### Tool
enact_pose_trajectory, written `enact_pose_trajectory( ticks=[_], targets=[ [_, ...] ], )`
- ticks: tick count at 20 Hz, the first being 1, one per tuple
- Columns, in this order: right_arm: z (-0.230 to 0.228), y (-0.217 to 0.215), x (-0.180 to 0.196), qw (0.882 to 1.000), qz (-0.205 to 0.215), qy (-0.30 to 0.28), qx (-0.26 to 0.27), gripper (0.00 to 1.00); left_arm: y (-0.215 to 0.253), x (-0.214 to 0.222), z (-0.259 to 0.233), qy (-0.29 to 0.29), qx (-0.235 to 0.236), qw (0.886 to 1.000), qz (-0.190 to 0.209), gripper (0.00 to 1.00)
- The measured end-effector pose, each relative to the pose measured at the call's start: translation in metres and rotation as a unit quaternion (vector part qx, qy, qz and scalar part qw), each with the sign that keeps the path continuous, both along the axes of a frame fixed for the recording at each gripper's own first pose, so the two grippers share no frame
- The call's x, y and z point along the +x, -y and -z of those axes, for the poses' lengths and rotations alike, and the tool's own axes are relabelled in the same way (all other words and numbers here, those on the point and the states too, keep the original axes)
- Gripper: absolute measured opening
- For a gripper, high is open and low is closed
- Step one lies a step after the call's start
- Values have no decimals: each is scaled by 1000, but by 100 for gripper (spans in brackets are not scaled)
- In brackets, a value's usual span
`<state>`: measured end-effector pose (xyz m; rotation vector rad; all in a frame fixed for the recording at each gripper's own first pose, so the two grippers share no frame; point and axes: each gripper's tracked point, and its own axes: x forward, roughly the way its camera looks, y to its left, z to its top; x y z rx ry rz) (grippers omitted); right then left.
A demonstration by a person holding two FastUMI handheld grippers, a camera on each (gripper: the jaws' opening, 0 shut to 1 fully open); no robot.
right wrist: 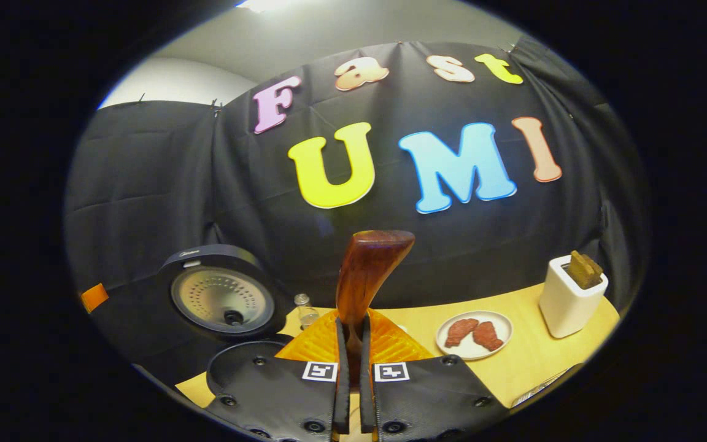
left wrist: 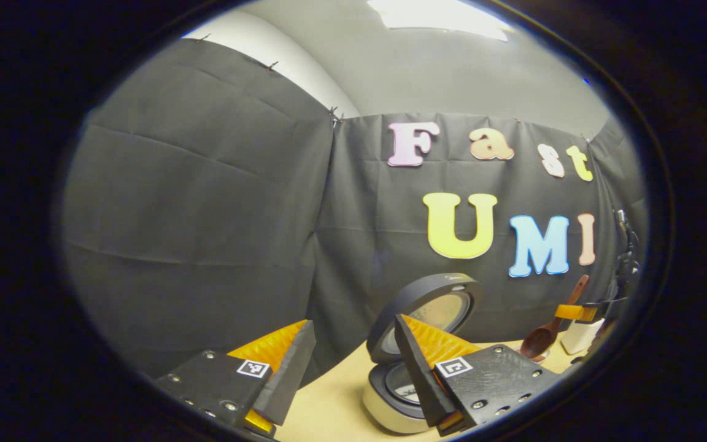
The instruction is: Close the left gripper, press the button to open the rice cooker; take a wooden spoon from the chopstick holder with the right hand, scoop a spoonful of rice and pour it into the rice cooker, then put the wooden spoon back into the chopstick holder.
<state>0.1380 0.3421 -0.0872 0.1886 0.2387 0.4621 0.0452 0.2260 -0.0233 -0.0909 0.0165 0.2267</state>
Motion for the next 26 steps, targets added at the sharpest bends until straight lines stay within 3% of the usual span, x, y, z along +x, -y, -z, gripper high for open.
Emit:
enact_pose_trajectory(
  ticks=[13,20,26],
  targets=[
    [22,181,13,988,152,-22,-14,8,77,32,-20,13,2,998,63,83],
    [63,242,3,979,192,-56,-38,5,103,31,-35,20,16,996,80,82],
    [101,266,-20,974,198,-98,-45,8,115,24,-37,10,23,997,80,82]
  ],
)
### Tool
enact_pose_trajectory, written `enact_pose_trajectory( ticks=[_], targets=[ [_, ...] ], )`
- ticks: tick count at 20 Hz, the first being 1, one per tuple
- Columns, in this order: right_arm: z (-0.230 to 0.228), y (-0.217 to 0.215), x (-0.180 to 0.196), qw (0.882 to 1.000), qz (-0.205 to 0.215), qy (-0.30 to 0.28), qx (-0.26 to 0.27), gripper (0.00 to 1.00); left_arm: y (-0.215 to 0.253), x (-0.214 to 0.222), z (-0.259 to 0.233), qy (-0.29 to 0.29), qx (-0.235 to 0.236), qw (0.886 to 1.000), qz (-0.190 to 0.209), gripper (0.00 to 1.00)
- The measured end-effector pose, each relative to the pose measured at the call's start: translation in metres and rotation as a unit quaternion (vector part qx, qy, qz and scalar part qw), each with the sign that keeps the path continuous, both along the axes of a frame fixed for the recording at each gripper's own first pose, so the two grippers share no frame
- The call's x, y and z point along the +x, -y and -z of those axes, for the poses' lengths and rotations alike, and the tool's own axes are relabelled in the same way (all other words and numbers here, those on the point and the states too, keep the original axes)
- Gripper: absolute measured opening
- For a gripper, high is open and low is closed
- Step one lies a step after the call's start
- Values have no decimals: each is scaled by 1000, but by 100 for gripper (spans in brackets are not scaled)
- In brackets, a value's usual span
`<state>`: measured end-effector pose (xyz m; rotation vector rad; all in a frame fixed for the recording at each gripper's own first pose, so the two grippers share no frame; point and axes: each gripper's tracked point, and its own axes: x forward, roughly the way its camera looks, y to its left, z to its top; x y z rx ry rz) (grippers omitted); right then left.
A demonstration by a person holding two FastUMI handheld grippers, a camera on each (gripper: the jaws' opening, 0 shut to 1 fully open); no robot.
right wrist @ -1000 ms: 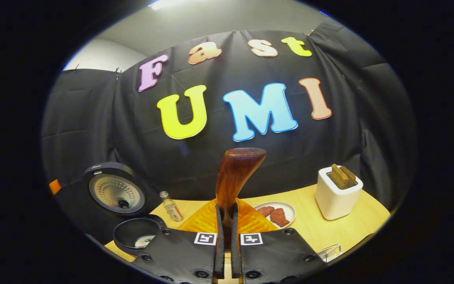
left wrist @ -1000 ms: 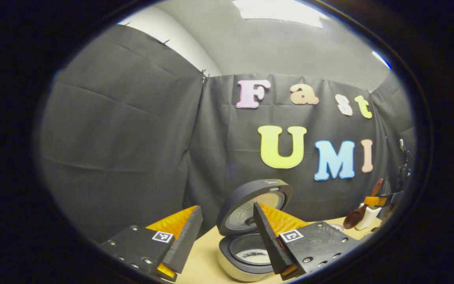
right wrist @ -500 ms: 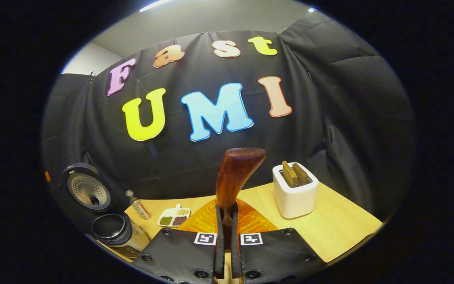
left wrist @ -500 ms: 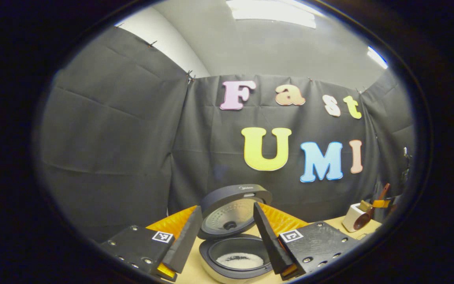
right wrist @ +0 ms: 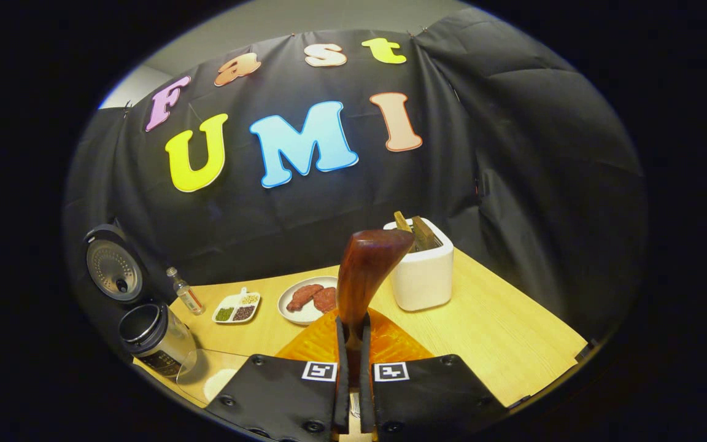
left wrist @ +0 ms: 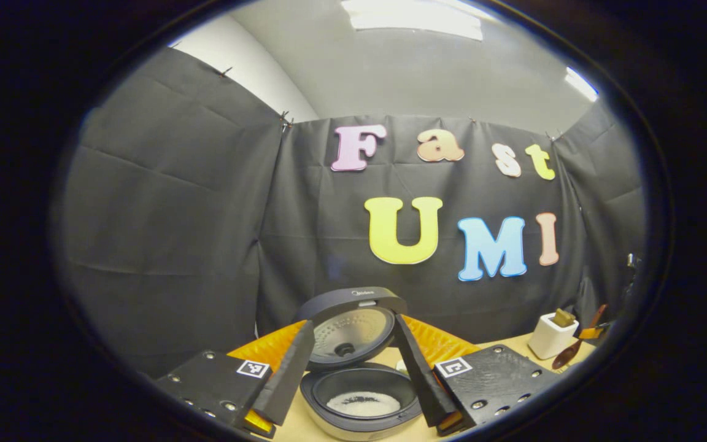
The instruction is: Close the left gripper, press the button to open the rice cooker; take a wooden spoon from the chopstick holder with the right hand, scoop a spoonful of rice and pour it into the rice cooker, then put the wooden spoon back into the chopstick holder.
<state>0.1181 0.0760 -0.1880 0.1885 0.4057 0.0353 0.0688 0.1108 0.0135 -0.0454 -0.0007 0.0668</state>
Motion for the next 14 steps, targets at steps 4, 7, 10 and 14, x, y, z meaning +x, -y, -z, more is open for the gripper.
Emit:
enact_pose_trajectory(
  ticks=[4,7,10,14],
  targets=[
    [17,12,-12,1000,2,-17,3,8,6,-7,-5,2,3,1000,-2,82],
    [37,17,-20,999,3,-40,7,8,8,-12,-3,-2,6,1000,-5,83],
    [58,16,-25,998,2,-65,22,8,5,-19,-6,-2,14,1000,-11,83],
    [73,18,-30,995,4,-89,53,11,2,-22,-10,-1,20,1000,-17,82]
  ],
)
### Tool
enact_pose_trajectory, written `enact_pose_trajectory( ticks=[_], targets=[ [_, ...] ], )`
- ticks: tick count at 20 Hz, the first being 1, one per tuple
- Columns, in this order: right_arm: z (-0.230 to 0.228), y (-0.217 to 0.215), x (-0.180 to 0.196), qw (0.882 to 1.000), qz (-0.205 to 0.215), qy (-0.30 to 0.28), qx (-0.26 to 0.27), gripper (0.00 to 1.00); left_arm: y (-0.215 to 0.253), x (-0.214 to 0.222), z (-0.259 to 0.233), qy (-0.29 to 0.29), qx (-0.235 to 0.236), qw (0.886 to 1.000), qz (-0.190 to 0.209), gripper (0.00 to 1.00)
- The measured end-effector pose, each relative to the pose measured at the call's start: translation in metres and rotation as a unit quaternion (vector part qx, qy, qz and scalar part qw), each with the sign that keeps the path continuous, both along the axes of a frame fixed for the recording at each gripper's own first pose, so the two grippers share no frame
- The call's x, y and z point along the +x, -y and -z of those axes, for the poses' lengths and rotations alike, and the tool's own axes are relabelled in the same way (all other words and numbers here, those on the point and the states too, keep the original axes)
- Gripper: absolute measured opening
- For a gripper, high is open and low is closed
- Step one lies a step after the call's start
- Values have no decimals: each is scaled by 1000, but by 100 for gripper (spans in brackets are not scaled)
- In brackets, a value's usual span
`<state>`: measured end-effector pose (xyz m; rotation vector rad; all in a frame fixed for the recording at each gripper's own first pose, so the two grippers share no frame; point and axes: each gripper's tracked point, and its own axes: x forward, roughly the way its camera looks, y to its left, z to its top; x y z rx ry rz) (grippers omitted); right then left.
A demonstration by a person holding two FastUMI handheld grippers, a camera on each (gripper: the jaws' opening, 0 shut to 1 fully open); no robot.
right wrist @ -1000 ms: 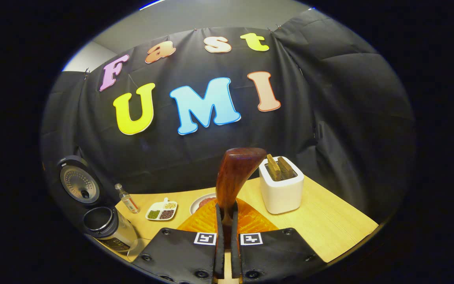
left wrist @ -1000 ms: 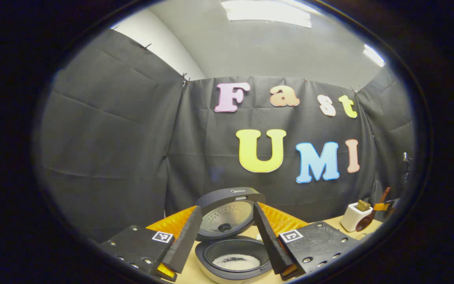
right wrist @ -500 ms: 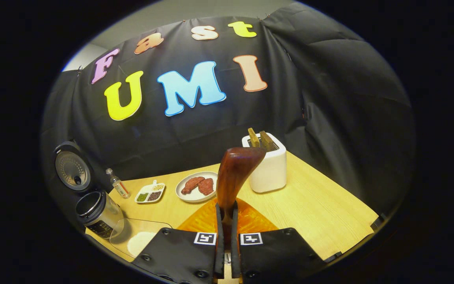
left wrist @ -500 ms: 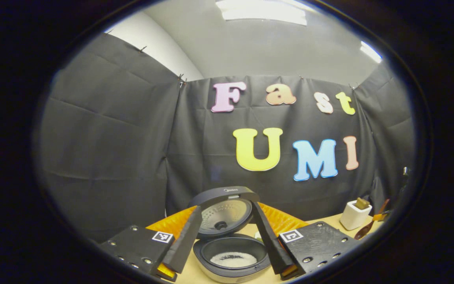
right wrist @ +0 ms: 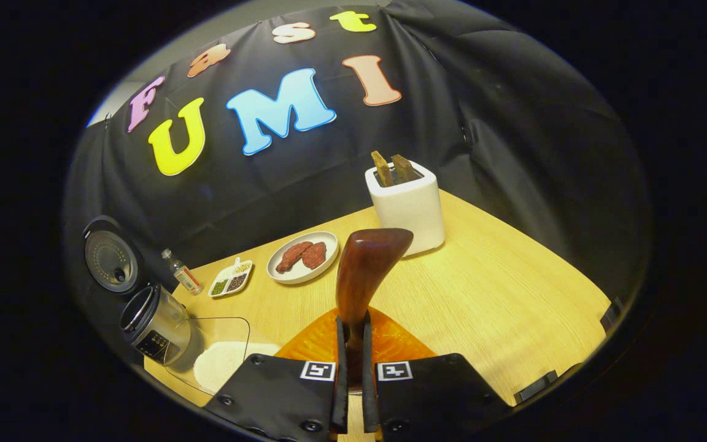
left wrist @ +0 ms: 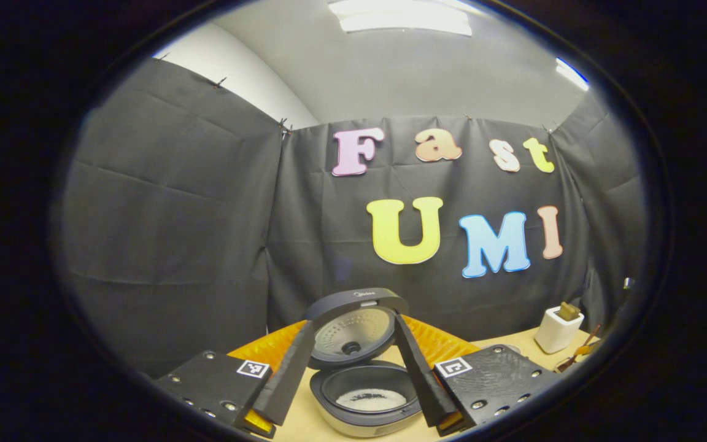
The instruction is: Close the left gripper, press the button to open the rice cooker; take a wooden spoon from the chopstick holder with the right hand, scoop a spoonful of rice and pour it into the rice cooker, then put the wooden spoon back into the chopstick holder.
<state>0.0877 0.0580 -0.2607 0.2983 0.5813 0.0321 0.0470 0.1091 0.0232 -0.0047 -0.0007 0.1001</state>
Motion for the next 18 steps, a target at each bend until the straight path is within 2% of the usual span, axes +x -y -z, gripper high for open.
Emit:
enact_pose_trajectory(
  ticks=[4,5,8,9,10,11,18],
  targets=[
    [-1,0,-9,1000,-11,-4,15,18,4,7,0,-3,-2,1000,4,82],
    [-3,6,-10,1000,-9,-2,4,25,6,11,1,-3,-3,1000,8,82],
    [-16,26,-21,999,2,12,-50,100,13,27,1,-3,-2,1000,18,82],
    [-20,33,-20,997,7,19,-70,92,16,34,1,-3,-1,1000,21,82],
    [-30,40,-22,995,14,28,-89,92,17,41,1,-4,0,1000,23,82],
    [-41,45,-23,993,19,39,-106,98,17,49,0,-4,2,1000,24,82],
    [-116,63,-29,978,60,117,-163,98,5,123,-17,10,5,1000,17,83]
  ],
)
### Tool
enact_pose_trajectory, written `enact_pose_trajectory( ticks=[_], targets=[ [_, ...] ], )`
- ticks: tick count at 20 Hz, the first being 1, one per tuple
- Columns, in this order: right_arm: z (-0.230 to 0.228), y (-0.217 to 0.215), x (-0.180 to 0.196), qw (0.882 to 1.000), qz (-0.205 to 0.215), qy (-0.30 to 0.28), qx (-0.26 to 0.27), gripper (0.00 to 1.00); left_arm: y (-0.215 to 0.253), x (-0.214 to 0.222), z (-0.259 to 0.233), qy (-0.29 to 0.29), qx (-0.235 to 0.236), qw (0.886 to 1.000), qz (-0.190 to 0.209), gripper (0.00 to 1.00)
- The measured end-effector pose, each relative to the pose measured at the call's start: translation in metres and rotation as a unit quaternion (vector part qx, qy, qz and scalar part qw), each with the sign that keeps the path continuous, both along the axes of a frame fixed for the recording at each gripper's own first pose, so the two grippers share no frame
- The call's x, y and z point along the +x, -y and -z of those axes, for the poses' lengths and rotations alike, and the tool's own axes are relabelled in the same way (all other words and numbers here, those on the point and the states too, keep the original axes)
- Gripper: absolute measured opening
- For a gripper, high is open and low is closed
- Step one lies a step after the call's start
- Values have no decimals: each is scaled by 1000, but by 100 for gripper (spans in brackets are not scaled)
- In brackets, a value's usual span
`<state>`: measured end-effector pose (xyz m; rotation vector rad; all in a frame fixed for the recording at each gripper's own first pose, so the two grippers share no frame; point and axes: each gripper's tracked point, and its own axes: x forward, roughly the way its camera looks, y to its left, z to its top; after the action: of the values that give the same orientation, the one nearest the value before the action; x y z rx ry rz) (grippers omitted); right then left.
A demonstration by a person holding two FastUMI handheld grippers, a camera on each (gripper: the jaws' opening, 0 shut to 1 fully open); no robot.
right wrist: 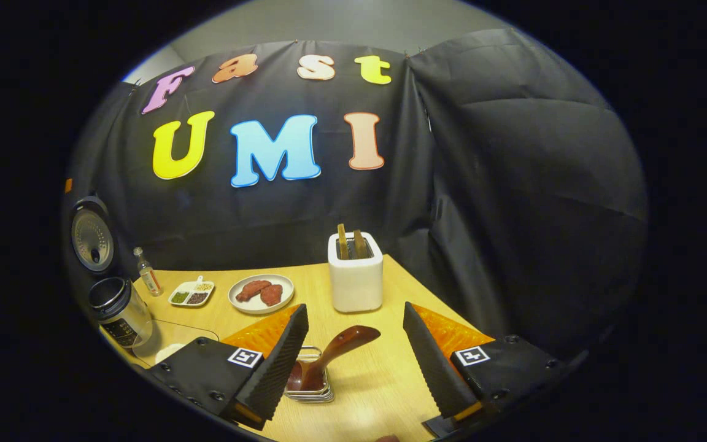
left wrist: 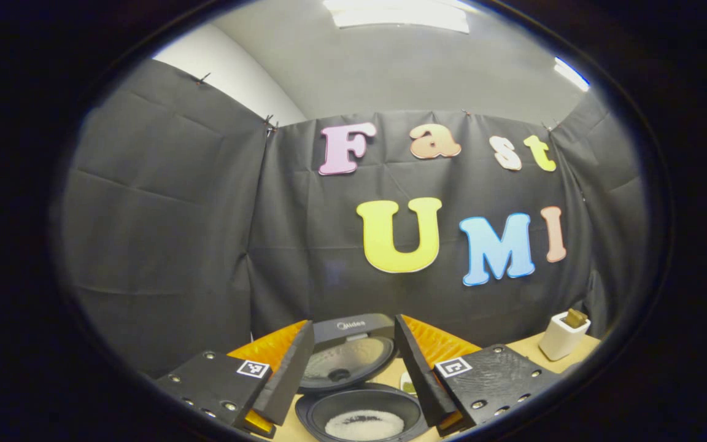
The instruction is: Close the left gripper, press the button to open the rice cooker; take a wooden spoon from the chopstick holder with the right hand, scoop a spoonful of rice and pour it into the rice cooker, then put the wooden spoon back into the chopstick holder.
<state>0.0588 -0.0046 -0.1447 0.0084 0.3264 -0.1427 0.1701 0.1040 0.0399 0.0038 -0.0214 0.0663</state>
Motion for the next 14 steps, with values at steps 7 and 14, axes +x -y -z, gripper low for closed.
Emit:
enact_pose_trajectory(
  ticks=[7,14],
  targets=[
    [-28,-13,-3,999,18,35,-6,98,-28,91,10,-5,-5,1000,-17,82],
    [-20,-37,1,999,1,27,-24,98,-30,128,54,-52,-9,998,-27,85]
  ],
)
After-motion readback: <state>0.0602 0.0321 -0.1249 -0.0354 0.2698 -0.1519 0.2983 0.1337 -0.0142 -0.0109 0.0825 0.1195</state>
